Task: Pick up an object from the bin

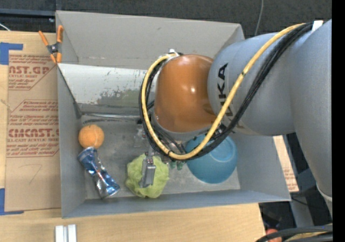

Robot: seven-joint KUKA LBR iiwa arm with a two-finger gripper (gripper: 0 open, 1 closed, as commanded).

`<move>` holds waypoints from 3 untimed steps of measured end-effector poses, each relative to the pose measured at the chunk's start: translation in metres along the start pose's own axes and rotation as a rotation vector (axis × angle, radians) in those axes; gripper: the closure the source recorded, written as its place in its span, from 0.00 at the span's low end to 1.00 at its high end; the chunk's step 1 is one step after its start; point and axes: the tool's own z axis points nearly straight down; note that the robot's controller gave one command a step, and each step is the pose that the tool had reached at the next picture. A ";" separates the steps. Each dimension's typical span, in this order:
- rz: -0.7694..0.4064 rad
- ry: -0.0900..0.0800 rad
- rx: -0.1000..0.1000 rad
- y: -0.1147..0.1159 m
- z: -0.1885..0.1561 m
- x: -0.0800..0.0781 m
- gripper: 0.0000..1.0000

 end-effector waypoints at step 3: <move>-0.355 -0.005 0.001 -0.064 0.097 -0.002 0.00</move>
Offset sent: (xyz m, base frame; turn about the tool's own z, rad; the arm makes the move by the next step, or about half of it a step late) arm 0.0104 -0.0077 -0.0681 -0.3114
